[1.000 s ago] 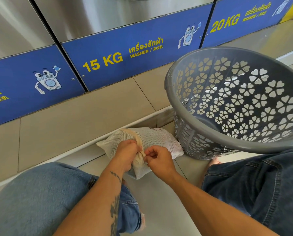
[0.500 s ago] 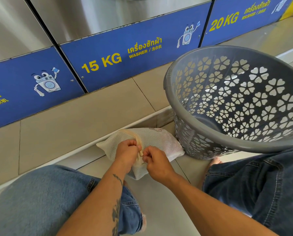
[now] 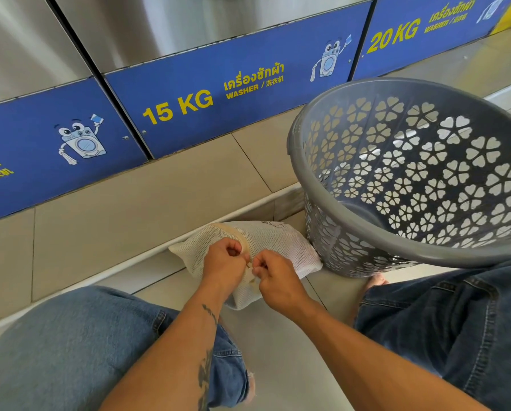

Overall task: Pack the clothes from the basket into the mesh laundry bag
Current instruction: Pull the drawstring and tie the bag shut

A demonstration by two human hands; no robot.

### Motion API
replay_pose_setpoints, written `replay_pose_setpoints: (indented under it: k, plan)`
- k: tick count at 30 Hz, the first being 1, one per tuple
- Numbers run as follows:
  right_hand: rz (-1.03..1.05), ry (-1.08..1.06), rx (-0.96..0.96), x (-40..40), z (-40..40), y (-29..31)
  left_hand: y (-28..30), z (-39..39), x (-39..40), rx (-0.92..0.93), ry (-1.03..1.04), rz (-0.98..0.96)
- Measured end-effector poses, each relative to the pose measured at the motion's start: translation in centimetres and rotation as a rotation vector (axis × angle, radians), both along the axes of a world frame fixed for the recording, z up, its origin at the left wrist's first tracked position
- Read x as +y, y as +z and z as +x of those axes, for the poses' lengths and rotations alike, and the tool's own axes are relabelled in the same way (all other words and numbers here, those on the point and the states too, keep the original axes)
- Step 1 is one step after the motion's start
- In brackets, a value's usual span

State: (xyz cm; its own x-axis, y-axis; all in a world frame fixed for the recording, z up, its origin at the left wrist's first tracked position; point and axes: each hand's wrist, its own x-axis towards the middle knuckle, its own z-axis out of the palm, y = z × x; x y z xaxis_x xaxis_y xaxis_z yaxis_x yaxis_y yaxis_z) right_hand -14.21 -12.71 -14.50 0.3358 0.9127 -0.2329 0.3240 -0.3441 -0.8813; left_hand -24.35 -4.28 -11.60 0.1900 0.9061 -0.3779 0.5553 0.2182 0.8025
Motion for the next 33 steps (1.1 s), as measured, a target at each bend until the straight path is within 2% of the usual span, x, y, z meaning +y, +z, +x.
replay_pose_setpoints:
  k: [9, 21, 27, 33]
  plan:
    - [-0.128, 0.053, 0.061, 0.2, 1.4, -0.1, 0.2, -0.1, 0.0, -0.026, -0.089, -0.063]
    - [-0.11, 0.127, -0.003, -0.6, 1.5, 0.0, 0.1, 0.1, 0.9, 0.042, -0.235, -0.191]
    - [-0.081, 0.014, 0.083, -1.0, 1.2, -0.9, -0.2, -0.1, 1.1, -0.081, -0.09, -0.463]
    - [0.049, -0.109, 0.077, -0.9, -0.3, -0.6, 0.0, 0.1, 1.6, -0.139, 0.028, -0.542]
